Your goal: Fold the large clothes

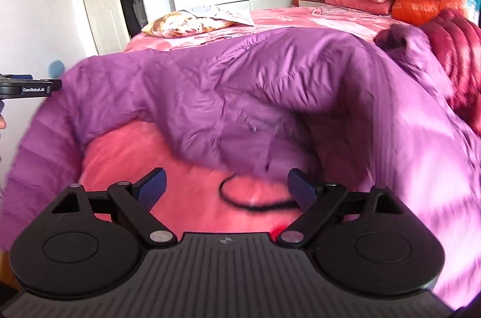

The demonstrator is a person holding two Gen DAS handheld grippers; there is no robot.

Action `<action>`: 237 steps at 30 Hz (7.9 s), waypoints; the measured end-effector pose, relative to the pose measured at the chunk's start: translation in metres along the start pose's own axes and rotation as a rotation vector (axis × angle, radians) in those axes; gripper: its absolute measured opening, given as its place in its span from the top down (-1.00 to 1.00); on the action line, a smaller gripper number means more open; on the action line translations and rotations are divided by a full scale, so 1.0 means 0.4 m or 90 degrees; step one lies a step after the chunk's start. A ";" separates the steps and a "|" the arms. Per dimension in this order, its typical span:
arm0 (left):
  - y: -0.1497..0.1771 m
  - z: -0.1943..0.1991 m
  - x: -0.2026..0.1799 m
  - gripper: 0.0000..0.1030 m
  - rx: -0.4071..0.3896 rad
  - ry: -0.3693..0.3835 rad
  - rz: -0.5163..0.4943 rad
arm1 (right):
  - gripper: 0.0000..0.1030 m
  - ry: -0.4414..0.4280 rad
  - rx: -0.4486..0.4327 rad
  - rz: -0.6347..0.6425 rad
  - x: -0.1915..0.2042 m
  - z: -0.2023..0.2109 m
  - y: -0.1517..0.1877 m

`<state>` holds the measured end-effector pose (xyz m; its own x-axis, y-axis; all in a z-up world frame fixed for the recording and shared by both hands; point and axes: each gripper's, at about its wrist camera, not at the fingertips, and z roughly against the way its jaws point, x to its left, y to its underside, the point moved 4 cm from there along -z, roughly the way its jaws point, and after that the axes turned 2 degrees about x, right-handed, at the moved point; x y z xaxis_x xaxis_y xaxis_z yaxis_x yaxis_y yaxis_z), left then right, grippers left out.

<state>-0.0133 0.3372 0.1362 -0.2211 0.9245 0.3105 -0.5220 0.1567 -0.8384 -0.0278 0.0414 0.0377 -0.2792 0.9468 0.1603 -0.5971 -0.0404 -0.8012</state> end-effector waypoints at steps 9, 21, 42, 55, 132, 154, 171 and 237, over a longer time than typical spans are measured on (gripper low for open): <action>0.026 0.201 -0.085 -0.49 -0.019 0.088 0.030 | -1.00 0.070 -0.020 -0.155 -0.104 0.183 0.126; 0.094 0.365 -0.330 -0.50 0.012 0.224 0.075 | -1.00 0.191 -0.086 -0.279 -0.357 0.378 0.240; 0.123 0.385 -0.572 -0.51 0.075 0.281 0.075 | -1.00 0.176 -0.118 -0.473 -0.689 0.290 0.238; 0.125 0.159 -0.544 -0.51 0.098 0.260 0.186 | -1.00 0.108 -0.106 -0.431 -0.714 0.174 0.175; 0.182 0.301 -0.477 0.22 0.238 0.404 0.204 | 0.14 0.115 -0.209 -0.437 -0.818 0.200 0.077; 0.105 0.114 -0.689 0.66 0.107 0.412 0.206 | -0.29 0.095 -0.147 -0.474 -0.860 0.143 0.094; 0.074 0.373 -0.473 0.90 0.142 0.527 0.239 | 0.26 0.019 -0.203 -0.524 -0.767 0.364 0.130; 0.250 0.590 -0.363 0.41 0.343 0.688 0.130 | -1.00 0.074 -0.130 -0.265 -0.454 0.583 0.140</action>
<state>-0.2279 0.1367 0.1129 0.3251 0.7682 -0.5515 -0.8885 0.0483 -0.4563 -0.1860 -0.2072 0.0979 0.0461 0.8989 0.4357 -0.4769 0.4031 -0.7810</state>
